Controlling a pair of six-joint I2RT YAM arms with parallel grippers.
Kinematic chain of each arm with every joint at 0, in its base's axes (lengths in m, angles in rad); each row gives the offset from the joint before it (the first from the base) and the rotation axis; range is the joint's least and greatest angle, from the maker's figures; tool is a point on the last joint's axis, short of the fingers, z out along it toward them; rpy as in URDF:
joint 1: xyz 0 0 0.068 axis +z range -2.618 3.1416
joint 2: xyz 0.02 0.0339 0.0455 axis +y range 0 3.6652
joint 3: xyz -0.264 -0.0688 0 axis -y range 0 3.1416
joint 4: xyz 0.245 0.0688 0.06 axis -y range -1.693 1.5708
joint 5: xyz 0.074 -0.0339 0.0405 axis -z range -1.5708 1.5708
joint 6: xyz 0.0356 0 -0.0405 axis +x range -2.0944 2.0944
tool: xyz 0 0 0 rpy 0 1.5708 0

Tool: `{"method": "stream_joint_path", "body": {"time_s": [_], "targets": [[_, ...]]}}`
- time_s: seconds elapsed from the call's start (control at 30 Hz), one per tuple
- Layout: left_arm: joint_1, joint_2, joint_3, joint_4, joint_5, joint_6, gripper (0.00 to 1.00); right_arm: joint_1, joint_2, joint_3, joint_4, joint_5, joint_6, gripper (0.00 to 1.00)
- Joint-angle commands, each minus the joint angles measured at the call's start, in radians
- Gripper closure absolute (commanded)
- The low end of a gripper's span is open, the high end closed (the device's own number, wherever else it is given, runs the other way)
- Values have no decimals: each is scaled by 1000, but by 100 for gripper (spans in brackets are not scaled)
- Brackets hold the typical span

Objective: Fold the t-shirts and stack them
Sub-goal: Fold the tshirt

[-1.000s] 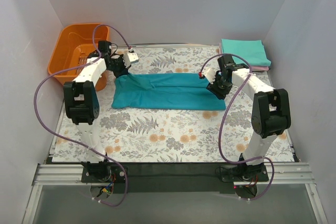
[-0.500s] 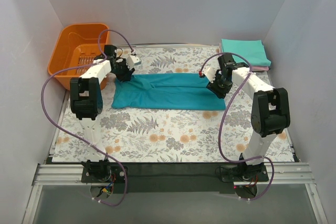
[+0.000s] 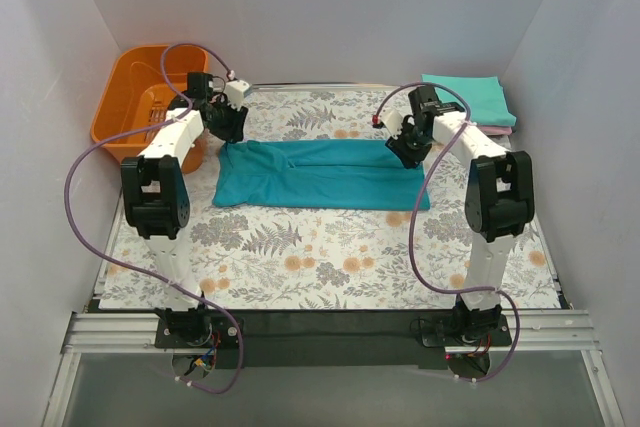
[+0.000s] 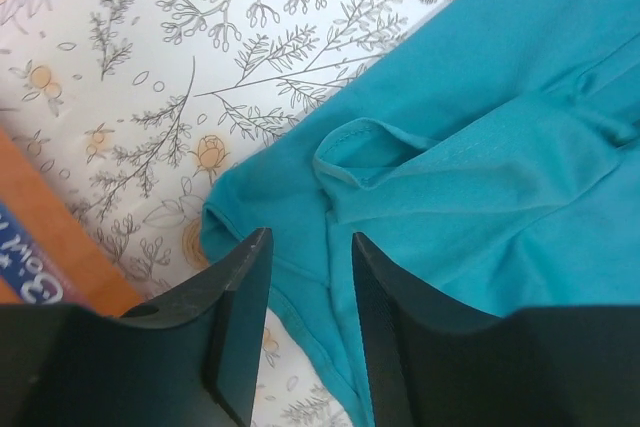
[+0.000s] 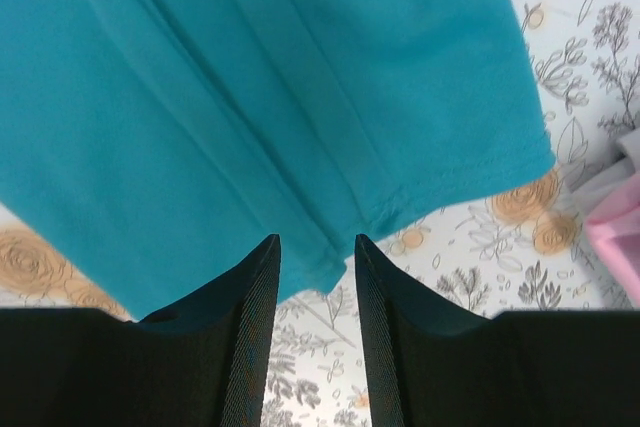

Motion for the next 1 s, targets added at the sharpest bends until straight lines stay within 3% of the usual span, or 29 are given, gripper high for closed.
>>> {"method": "stream_joint_path", "body": {"time_s": [0.0, 0.23, 0.47, 0.63, 0.77, 0.97], "targets": [[3, -100, 25, -45, 32, -135, 66, -3, 55, 77, -5, -49, 37, 65], [-51, -34, 0, -65, 77, -187, 73, 0, 153, 120, -4, -50, 57, 73], [-85, 150, 130, -30, -12, -312, 75, 9, 145, -15, 2, -37, 40, 79], [-102, 268, 223, -19, -67, -312, 75, 26, 61, -148, 2, -55, 39, 80], [-109, 317, 315, -34, -29, -304, 68, 113, -71, -338, -5, -95, 25, 81], [-112, 178, 335, -82, 42, -301, 59, 226, -246, -443, -131, -253, 6, 83]]}}
